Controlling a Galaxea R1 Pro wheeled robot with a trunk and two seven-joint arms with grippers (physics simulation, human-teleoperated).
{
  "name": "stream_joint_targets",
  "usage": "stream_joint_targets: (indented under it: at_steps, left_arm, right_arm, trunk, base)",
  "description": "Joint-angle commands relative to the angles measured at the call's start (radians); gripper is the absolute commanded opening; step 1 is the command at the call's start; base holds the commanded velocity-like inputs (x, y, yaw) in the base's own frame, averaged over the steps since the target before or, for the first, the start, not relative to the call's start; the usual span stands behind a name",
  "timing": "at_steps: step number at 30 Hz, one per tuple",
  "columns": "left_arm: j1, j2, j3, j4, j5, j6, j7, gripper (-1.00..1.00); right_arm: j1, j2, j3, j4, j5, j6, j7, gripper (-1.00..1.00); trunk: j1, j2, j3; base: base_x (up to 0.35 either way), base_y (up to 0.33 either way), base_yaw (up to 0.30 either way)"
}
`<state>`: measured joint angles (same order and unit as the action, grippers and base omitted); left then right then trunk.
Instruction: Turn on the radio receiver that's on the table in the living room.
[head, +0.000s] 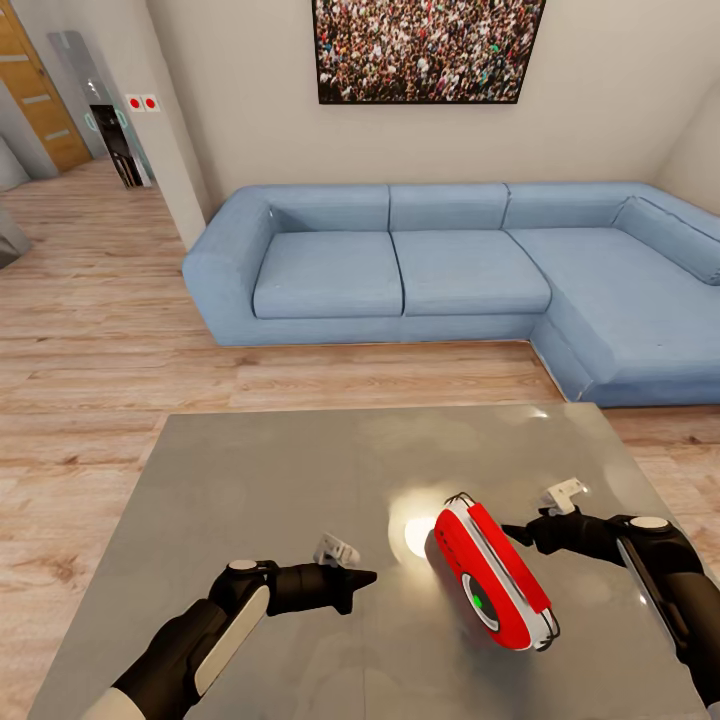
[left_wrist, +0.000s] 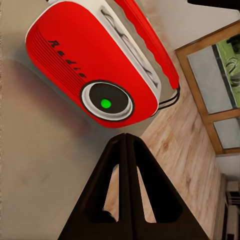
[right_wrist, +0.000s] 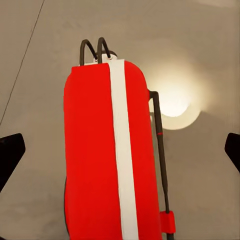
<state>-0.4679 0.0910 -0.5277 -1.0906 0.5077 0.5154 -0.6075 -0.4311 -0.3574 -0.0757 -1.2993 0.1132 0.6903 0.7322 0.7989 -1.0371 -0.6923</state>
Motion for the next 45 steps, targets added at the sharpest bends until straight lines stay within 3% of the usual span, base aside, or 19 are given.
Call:
stream_joint_targets:
  at_steps: [1,16,25,45]
  left_arm:
    - [0.000,0.001,0.000,0.000,0.000,0.000,0.000,-1.00]
    - [0.000,0.016,-0.001,0.000,0.002,0.001,0.000,-1.00]
    - [0.000,0.016,0.000,0.000,0.003,0.014,0.000,-1.00]
    - [0.000,0.033,0.000,0.001,0.005,0.041,0.000,-1.00]
  right_arm:
    - [0.000,0.000,0.000,0.000,0.000,0.000,0.000,1.00]
    - [0.000,-0.060,-0.005,-0.005,-0.001,0.048,0.062,1.00]
    - [0.000,-0.090,-0.037,-0.004,-0.002,0.052,0.089,1.00]
    - [0.000,-0.094,-0.052,0.012,0.014,0.053,0.098,1.00]
  trunk:
    - [0.000,0.000,0.000]
    - [0.000,0.000,0.000]
    - [0.000,0.000,0.000]
    - [0.000,0.000,0.007]
  base:
    - [0.000,0.000,0.000]
    - [0.000,0.000,0.000]
    - [0.000,0.000,0.000]
    - [0.000,0.000,0.000]
